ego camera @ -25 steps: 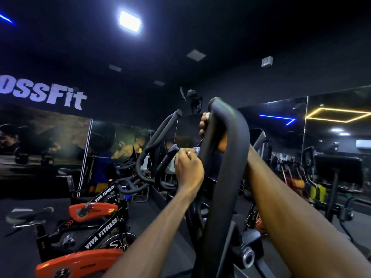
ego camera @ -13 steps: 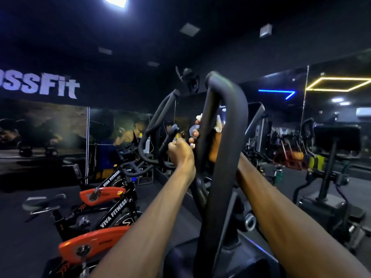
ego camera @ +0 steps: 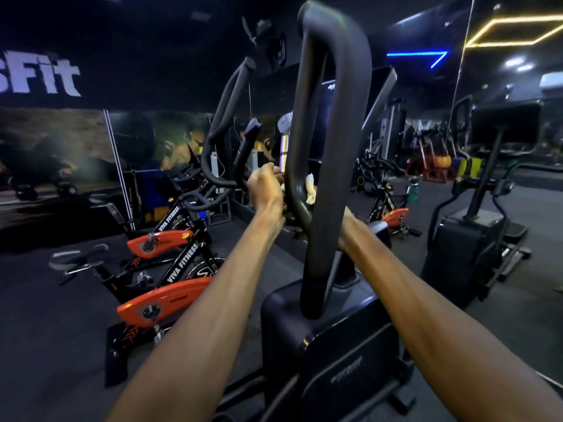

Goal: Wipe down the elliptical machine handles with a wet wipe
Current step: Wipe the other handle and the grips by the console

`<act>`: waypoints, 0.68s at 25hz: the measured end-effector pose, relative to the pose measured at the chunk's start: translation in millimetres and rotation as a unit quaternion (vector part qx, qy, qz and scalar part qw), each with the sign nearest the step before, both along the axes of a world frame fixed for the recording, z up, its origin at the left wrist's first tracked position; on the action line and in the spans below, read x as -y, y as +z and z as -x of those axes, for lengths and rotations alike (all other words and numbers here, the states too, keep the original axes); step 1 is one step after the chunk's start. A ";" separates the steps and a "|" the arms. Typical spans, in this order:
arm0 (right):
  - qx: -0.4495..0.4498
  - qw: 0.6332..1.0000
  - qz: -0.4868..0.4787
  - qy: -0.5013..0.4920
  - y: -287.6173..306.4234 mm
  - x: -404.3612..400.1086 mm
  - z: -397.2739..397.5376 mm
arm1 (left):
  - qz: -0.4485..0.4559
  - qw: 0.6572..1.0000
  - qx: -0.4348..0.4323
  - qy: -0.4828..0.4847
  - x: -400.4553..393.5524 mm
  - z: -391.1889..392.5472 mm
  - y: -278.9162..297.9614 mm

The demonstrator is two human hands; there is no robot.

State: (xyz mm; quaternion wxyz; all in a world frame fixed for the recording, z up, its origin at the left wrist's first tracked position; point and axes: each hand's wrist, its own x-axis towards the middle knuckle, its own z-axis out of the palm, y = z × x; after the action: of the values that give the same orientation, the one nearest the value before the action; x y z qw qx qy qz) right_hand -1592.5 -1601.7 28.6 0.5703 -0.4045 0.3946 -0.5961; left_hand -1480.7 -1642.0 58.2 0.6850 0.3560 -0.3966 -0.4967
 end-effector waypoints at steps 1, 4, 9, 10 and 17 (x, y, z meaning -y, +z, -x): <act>0.006 1.000 -0.003 0.031 -2.0 -1.1 -3.2 | 0.009 1.000 0.021 -0.004 -4.0 -1.9 -2.7; -0.012 0.995 0.010 0.104 -18.9 -8.3 -6.7 | 0.042 0.994 0.096 0.008 -7.1 -3.6 -9.1; 0.099 0.992 0.021 0.069 -53.2 -36.8 -1.9 | 0.087 0.991 0.097 0.037 -30.1 -1.9 -23.0; 0.137 0.988 0.042 0.051 -59.8 -43.1 -8.2 | 0.099 0.990 0.092 0.043 -34.5 0.7 -25.3; -0.093 0.965 0.174 -0.175 -131.6 -60.1 -24.0 | 0.139 0.983 0.107 0.058 -52.5 25.8 -51.7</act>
State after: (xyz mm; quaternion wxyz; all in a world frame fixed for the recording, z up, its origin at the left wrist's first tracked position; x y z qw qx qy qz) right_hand -1568.5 -1541.6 -103.0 0.3395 -0.4755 0.4007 -0.7057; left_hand -1506.5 -1589.5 6.5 0.7091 0.3311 -0.5116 -0.3548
